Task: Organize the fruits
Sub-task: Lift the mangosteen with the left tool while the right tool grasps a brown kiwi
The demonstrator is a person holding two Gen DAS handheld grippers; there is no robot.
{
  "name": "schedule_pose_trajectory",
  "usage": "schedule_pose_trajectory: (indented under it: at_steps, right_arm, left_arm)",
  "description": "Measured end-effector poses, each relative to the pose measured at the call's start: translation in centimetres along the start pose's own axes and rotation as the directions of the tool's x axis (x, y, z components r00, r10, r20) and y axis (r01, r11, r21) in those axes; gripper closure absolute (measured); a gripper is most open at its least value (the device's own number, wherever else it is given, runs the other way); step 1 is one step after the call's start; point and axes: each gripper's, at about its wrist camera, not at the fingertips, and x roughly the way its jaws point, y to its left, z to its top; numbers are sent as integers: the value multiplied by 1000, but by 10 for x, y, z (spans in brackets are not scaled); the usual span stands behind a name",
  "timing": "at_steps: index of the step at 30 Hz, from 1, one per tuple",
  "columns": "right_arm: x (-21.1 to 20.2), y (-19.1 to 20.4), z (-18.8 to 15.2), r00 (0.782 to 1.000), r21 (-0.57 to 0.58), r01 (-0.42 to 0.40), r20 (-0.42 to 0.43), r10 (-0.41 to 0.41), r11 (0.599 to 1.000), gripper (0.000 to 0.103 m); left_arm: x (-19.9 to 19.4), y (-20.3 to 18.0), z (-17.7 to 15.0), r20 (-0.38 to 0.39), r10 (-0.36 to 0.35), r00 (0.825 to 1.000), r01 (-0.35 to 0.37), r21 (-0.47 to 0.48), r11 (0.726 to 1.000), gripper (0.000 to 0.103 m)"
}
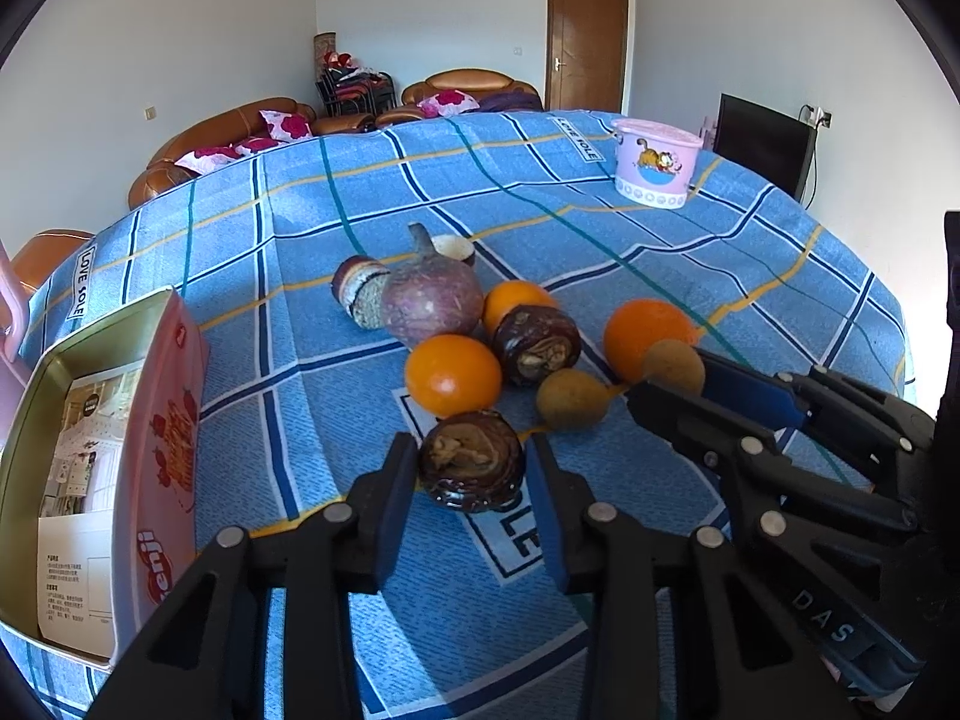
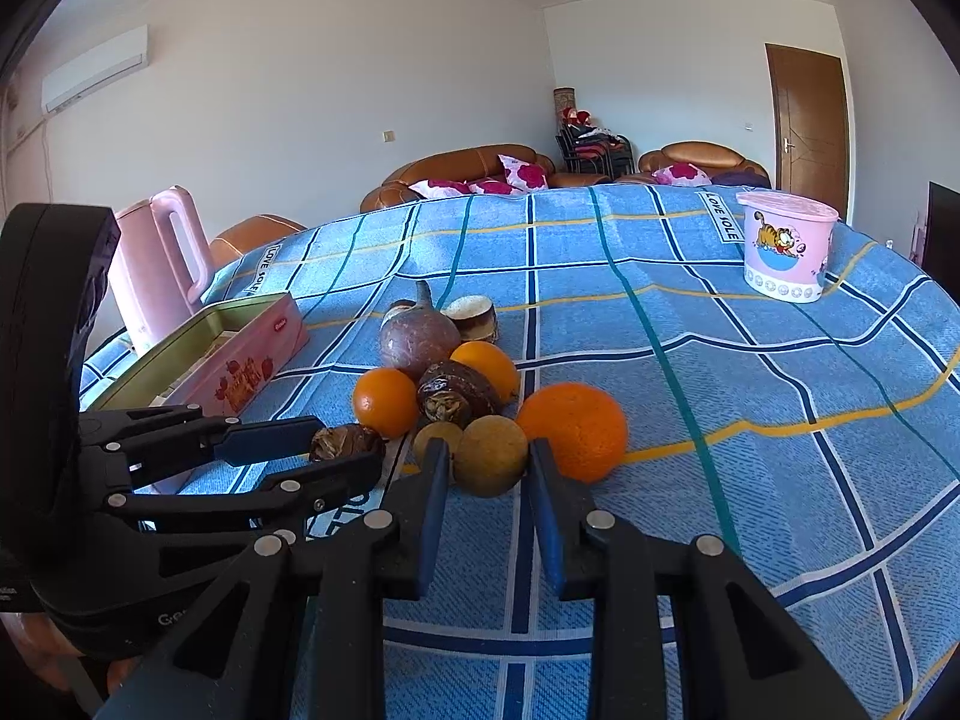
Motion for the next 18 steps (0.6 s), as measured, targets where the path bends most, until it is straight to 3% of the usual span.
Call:
schedule_pose_trajectory:
  at_steps: [18]
  right_arm:
    - [-5, 6, -2, 999, -42, 0, 36, 2, 999, 74]
  left_arm:
    - [-18, 10, -3, 104, 38, 994, -33, -52, 998, 64]
